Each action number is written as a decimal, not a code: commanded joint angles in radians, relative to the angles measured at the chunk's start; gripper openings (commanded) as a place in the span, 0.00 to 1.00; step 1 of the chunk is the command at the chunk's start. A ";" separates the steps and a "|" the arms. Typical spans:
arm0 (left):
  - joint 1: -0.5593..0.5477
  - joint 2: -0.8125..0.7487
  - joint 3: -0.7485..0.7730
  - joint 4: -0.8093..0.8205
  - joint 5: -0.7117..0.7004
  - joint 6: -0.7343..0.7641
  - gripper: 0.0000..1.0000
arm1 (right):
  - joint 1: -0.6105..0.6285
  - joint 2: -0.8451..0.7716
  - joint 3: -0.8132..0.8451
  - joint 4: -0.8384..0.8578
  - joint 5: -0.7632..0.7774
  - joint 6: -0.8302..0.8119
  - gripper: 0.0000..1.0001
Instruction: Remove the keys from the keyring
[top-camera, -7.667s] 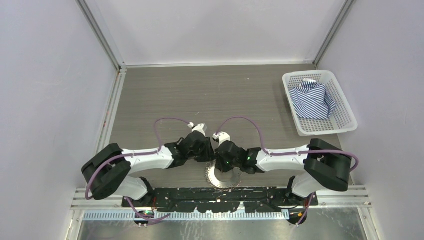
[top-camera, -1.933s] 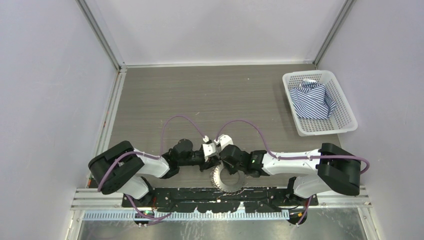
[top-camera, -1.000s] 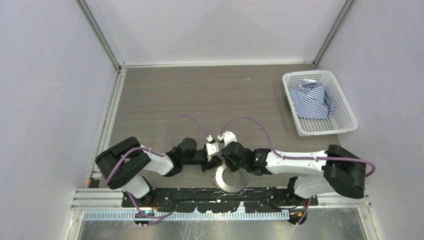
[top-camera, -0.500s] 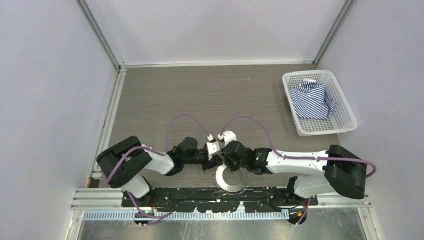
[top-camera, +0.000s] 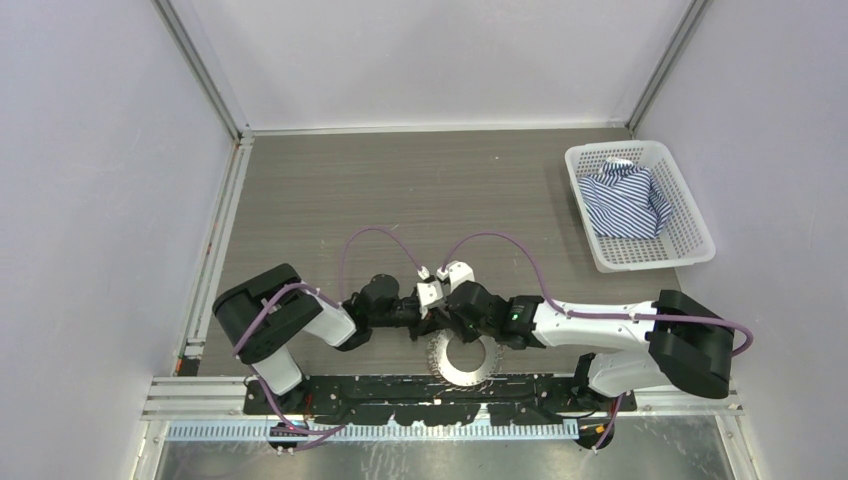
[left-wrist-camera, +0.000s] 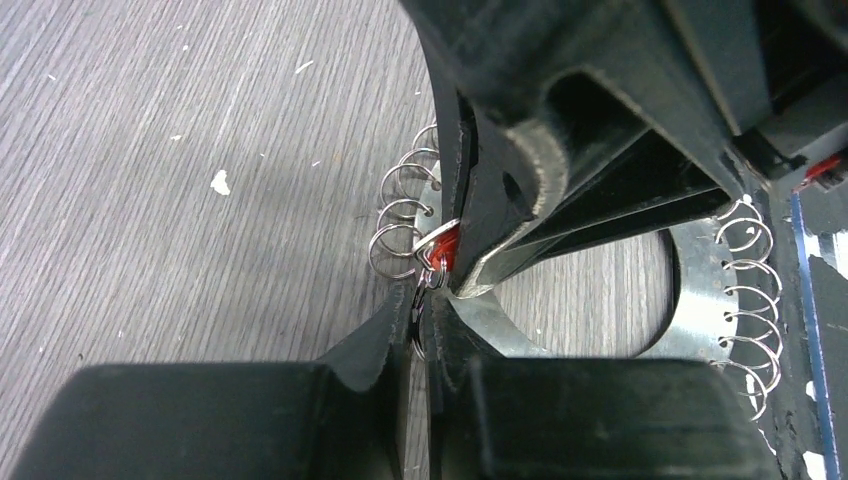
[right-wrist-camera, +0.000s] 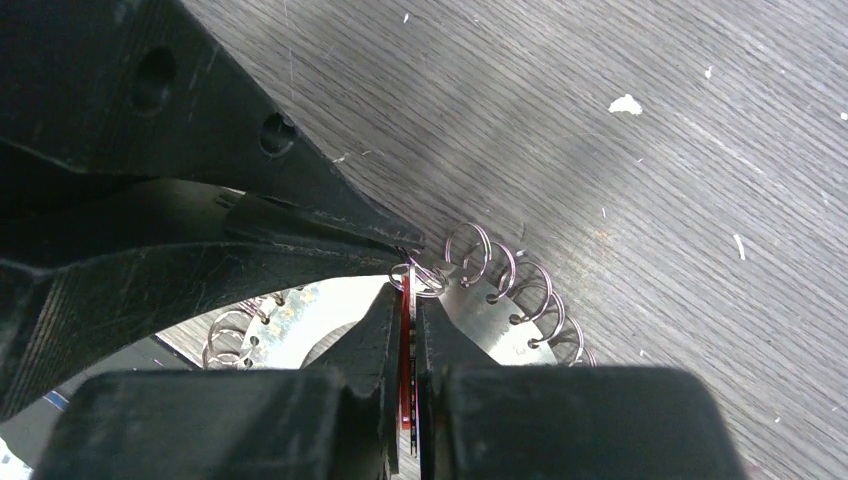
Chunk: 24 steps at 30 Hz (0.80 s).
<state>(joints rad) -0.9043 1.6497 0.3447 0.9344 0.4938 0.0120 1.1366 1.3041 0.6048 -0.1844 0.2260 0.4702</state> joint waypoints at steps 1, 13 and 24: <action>-0.005 0.026 0.013 0.121 0.017 -0.033 0.06 | -0.002 -0.003 0.003 0.030 0.004 0.005 0.01; -0.005 -0.051 -0.061 0.158 -0.119 -0.031 0.01 | -0.019 -0.048 -0.031 -0.023 0.045 0.035 0.01; -0.007 -0.099 -0.122 0.228 -0.226 -0.026 0.01 | -0.023 0.041 0.001 -0.046 0.054 0.073 0.01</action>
<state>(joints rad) -0.9157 1.5982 0.2485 1.0500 0.3580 -0.0238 1.1172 1.3159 0.5816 -0.1867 0.2436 0.5194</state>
